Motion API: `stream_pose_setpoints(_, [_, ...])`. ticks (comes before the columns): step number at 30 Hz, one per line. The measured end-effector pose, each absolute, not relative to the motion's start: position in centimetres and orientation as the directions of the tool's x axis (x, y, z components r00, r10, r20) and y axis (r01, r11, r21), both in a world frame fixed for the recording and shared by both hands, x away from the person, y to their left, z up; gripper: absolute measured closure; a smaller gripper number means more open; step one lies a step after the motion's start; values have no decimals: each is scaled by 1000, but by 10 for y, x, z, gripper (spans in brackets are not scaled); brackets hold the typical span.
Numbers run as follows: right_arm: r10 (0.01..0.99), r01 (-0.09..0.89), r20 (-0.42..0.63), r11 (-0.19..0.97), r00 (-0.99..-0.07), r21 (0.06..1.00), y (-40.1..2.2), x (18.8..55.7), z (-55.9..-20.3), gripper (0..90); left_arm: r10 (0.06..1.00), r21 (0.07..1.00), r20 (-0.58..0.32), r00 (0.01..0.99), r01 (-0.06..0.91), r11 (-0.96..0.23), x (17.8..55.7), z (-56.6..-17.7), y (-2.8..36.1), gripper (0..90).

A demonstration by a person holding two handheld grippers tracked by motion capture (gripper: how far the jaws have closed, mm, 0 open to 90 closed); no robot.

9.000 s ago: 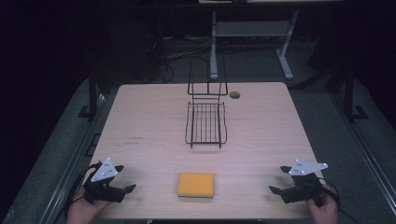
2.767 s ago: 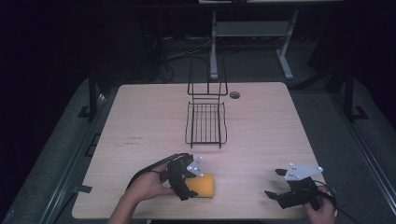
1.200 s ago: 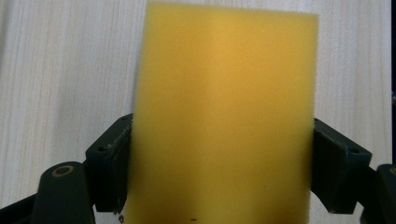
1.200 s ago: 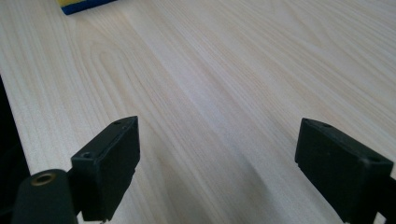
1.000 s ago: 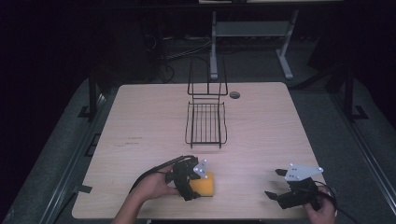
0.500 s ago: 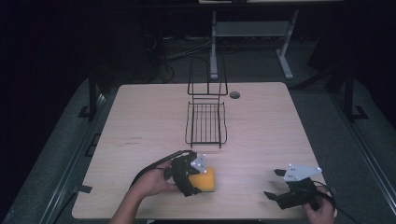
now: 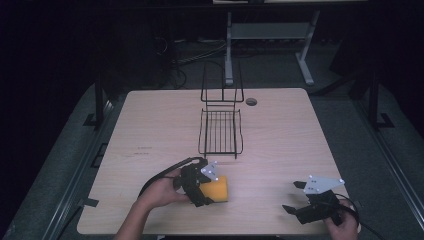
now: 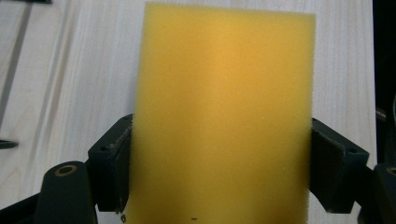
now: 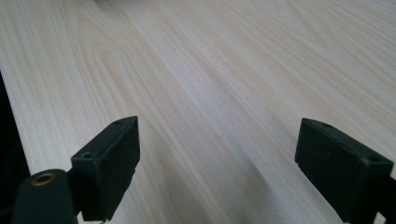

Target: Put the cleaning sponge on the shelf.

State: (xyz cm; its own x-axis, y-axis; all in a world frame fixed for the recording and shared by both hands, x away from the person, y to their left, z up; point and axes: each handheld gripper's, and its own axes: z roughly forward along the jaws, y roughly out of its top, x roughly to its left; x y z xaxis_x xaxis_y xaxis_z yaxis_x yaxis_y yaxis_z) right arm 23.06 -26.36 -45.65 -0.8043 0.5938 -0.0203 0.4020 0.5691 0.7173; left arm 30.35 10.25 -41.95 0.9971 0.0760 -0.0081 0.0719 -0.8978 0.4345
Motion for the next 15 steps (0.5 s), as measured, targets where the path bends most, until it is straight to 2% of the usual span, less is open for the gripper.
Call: stream_pose_setpoints(15, [600, 407, -19, 564, -799, 718, -262, 230, -457, 137, 85, 448, -5, 996, 78, -890, 316, -405, 105, 214])
